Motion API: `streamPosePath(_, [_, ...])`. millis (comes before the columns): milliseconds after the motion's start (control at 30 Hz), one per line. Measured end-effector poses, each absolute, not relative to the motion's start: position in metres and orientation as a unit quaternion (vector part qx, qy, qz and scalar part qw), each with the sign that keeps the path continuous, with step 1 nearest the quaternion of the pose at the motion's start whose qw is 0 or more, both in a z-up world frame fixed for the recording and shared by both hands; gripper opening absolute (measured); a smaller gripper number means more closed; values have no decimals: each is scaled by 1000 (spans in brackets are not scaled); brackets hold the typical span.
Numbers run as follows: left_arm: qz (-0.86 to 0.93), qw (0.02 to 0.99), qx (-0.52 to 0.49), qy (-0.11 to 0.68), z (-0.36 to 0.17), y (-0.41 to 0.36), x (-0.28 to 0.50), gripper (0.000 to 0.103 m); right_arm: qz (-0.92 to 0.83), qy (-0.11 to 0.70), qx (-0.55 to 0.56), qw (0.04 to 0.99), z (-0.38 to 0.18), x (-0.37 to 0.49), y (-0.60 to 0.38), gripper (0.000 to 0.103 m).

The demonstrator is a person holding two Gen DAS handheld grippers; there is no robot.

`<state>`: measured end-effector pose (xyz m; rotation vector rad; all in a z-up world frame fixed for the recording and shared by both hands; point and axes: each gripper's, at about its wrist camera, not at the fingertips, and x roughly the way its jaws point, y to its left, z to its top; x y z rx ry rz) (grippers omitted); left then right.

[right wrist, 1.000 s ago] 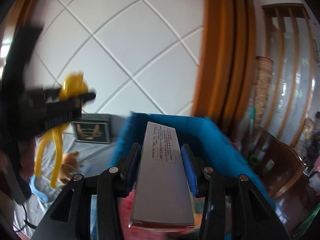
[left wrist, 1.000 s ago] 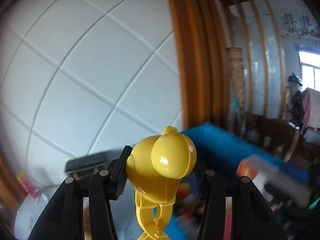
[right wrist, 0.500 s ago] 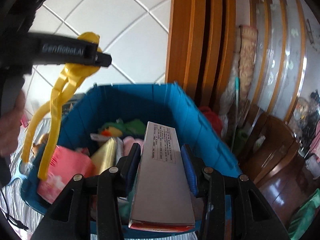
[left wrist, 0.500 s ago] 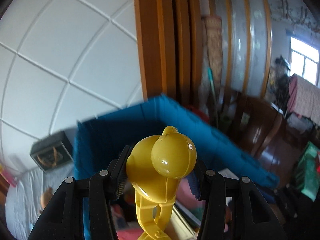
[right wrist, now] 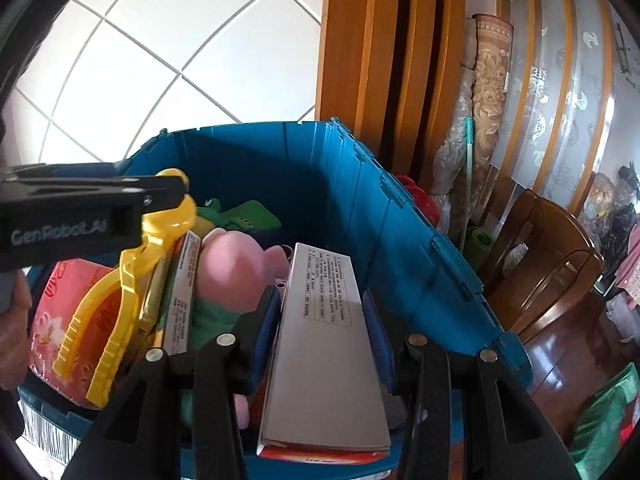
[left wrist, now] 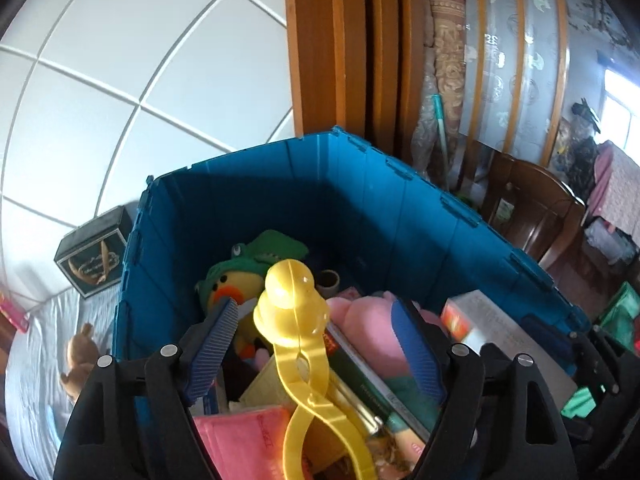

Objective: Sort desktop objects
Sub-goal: 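Open both grippers to drop the clip and white box into the blue bin, then move both grippers back over the bed toward the teddy bear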

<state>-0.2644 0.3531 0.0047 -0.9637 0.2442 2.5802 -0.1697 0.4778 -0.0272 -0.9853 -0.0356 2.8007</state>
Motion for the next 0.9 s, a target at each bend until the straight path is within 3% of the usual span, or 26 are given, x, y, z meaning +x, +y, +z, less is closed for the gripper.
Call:
streamPosePath(33, [917,185,-343,85,5,351,-265,81,940,-13,-329,89,-27,-169,478,54])
streamPosePath(67, [917,184,-344,82,5,348,-265,81,941,-16,-326,92,-26,-168,479,76])
streamPosePath(133, [918,183,-344,77,6,343,-263,81,942,-23,-321,97,-25,-167,479,92])
streamPosePath(367, [928,168,-326,66,15,313,-246,82,949,-35,-299,95,-13,-155,470,94])
streamPosePath(467, [934,155,-317,55,19,295,-236,83,952,-34,-293,87,-10,-150,463,102])
streamPosePath(733, [948,100,-302,15,13,221,-199,85,958,-26,-279,54,-5,-142,432,102])
streamPosePath(900, [954,36,-298,-16,-7,145,-171,98,968,-11,-251,3,9,-132,394,102])
